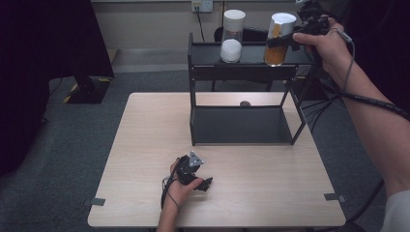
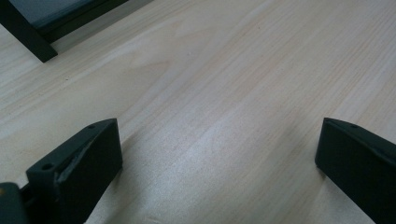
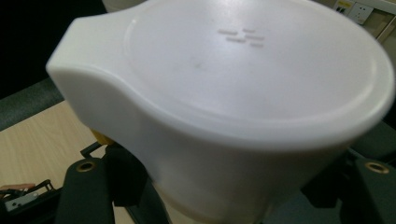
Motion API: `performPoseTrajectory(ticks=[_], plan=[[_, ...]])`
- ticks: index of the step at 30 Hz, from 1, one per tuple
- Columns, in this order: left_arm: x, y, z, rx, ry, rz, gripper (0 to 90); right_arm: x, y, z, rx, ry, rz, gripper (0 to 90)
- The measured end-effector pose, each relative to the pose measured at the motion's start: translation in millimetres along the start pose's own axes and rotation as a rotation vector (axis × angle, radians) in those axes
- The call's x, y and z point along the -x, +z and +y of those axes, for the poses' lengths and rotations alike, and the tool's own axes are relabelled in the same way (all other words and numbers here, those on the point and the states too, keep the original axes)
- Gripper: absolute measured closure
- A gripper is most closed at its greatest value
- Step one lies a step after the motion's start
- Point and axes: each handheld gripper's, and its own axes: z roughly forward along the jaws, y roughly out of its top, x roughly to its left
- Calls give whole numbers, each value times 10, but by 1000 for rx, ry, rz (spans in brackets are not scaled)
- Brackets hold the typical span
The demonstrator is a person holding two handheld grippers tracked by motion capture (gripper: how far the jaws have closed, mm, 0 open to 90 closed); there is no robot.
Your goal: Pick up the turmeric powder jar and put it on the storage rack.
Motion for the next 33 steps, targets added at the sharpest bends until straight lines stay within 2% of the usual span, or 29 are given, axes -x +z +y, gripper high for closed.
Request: performPoseTrajectory(ticks=[12, 22, 33], plan=[[0, 0, 0, 0, 0, 0, 0, 85, 247, 84, -2, 25, -57, 305], [0, 0, 1, -1, 0, 0, 0, 124, 336, 109, -6, 35, -93, 305], [0, 0, 1, 0, 0, 0, 0, 186, 381, 32, 11, 61, -88, 305]])
